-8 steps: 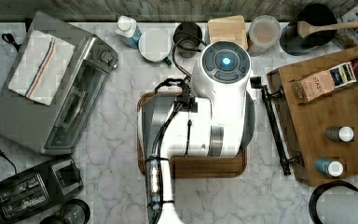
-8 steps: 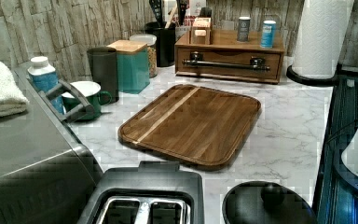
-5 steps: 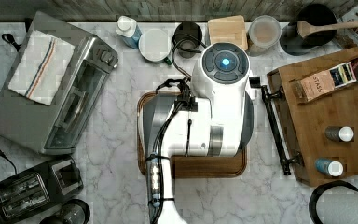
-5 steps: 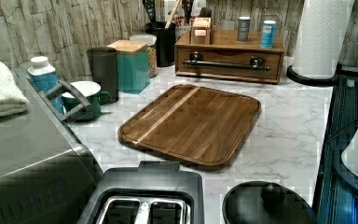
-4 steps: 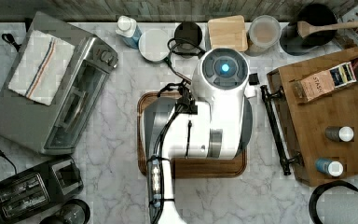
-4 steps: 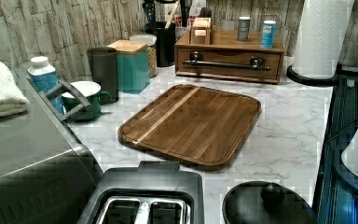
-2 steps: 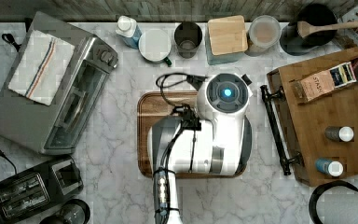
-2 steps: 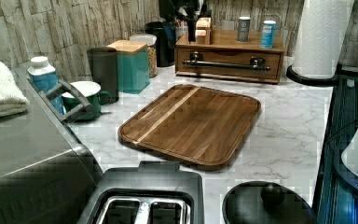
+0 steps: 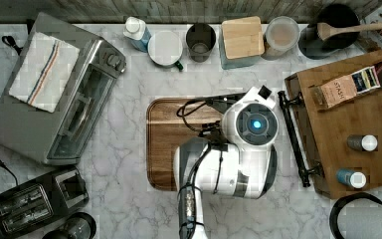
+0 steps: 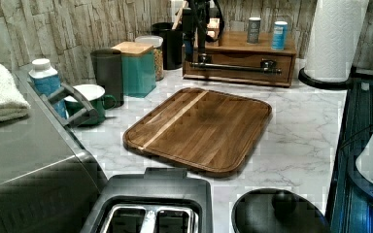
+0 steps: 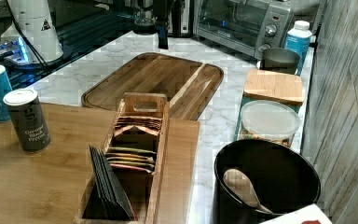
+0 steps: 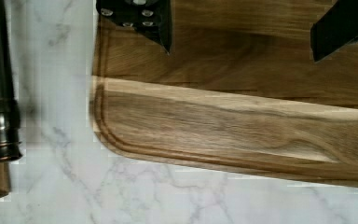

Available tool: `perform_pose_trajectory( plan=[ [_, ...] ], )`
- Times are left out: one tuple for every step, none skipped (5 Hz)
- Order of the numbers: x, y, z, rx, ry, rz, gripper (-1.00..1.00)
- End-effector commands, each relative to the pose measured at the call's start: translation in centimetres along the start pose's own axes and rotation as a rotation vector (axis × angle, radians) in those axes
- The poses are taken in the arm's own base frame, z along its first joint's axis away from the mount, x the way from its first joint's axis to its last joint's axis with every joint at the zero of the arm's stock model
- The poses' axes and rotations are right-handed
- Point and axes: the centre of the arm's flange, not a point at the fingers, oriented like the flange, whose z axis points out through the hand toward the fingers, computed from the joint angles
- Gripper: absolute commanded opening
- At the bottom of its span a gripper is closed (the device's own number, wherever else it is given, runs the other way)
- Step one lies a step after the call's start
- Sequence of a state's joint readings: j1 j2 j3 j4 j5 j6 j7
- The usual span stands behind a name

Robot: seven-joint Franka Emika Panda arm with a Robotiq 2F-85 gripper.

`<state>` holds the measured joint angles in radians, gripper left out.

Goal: Open the drawer.

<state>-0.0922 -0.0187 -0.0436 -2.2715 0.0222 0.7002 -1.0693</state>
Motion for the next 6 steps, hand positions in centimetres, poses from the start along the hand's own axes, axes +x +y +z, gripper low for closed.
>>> perform_pose_trajectory(
  plan=[
    [-3.0, 7.6, -0.9, -0.026, 0.091, -0.132, 1.00],
    [-2.9, 9.2, -0.1, -0.034, 0.103, -0.153, 1.00],
    [-3.0, 10.6, 0.9, -0.094, 0.118, -0.159, 1.00],
    [-3.7, 11.8, 1.6, -0.121, 0.121, -0.168, 1.00],
    [-4.4, 13.0, 2.0, -0.161, 0.121, -0.187, 1.00],
    [-5.2, 15.3, 2.3, -0.163, 0.132, -0.198, 1.00]
  ],
)
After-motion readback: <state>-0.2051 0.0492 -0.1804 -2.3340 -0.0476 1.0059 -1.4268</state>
